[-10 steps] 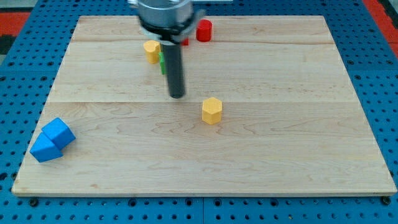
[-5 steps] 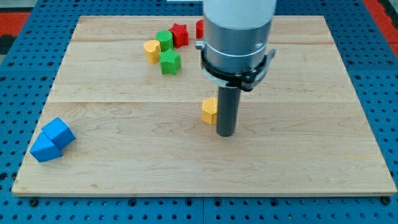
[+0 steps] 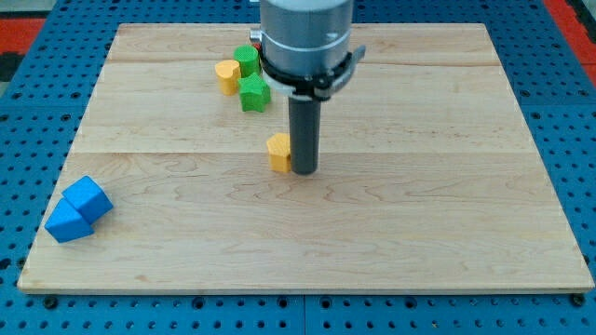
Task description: Place the yellow hexagon parallel to the yellow heart
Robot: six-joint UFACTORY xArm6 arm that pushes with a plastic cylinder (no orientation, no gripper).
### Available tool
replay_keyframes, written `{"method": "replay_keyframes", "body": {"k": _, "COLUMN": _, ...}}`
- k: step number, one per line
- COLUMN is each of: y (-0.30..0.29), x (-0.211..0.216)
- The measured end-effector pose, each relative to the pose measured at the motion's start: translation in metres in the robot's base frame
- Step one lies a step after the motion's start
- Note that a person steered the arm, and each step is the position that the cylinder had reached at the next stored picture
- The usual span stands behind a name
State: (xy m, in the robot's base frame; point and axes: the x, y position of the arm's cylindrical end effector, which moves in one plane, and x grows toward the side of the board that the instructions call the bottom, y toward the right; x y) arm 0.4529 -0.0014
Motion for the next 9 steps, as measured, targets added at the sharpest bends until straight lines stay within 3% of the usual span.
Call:
{"method": "replay_keyframes", "body": {"k": 1, "y": -0.023, "x": -0.018}}
{"method": "replay_keyframes", "body": {"k": 2, "y": -0.043, "x": 0.003}}
{"method": "replay_keyframes", "body": {"k": 3, "y": -0.076, "x": -0.02}}
{"method": "replay_keyframes", "body": {"k": 5, "y": -0.023, "x": -0.029}}
{"method": "replay_keyframes", "body": {"k": 7, "y": -0.015, "x": -0.1}}
{"method": "replay_keyframes", "body": {"k": 9, "y": -0.001, "x": -0.108}}
